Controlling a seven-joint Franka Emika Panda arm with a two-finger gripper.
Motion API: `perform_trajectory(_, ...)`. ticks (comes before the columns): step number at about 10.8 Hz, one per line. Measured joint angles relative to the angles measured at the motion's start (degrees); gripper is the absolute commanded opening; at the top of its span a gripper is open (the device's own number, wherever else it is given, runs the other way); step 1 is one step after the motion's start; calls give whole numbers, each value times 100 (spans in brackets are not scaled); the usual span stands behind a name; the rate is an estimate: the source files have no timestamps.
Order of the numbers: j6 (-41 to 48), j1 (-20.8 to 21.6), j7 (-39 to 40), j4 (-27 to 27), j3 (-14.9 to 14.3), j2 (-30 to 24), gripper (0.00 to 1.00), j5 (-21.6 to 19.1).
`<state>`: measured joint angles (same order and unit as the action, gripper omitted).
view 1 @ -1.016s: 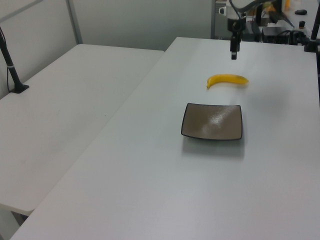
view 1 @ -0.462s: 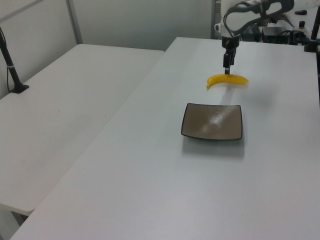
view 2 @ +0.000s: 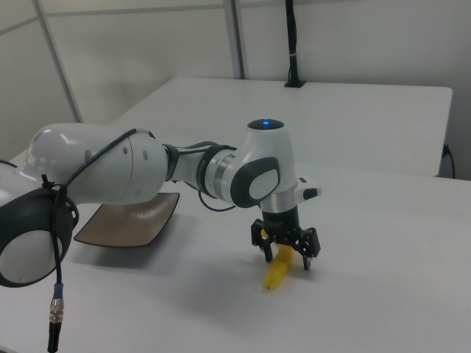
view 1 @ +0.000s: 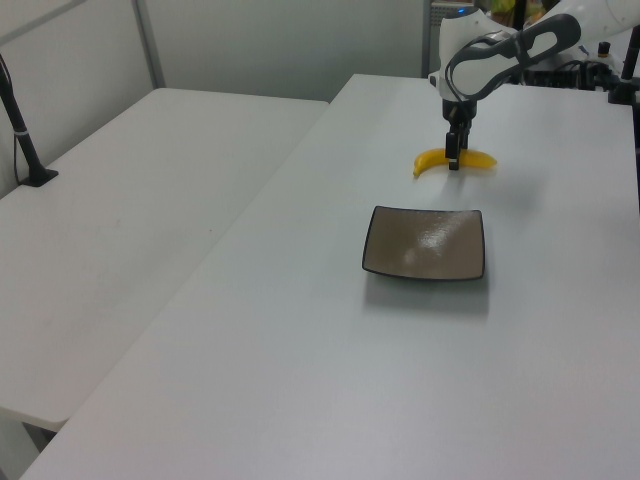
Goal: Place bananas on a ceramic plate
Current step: 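Lower the open gripper onto the banana and close on it, then lift the held banana and carry it toward the brown plate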
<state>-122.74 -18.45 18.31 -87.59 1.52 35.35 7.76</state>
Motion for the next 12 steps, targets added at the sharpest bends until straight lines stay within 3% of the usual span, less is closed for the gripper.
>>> perform_trajectory(2,0,19,-3,6,5,-4,88,5)
perform_trajectory(7,0,66,-6,11,14,-12,40,7)
perform_trajectory(10,0,65,-5,40,14,-44,6,18)
perform_trajectory(12,0,65,-6,42,14,-47,6,20)
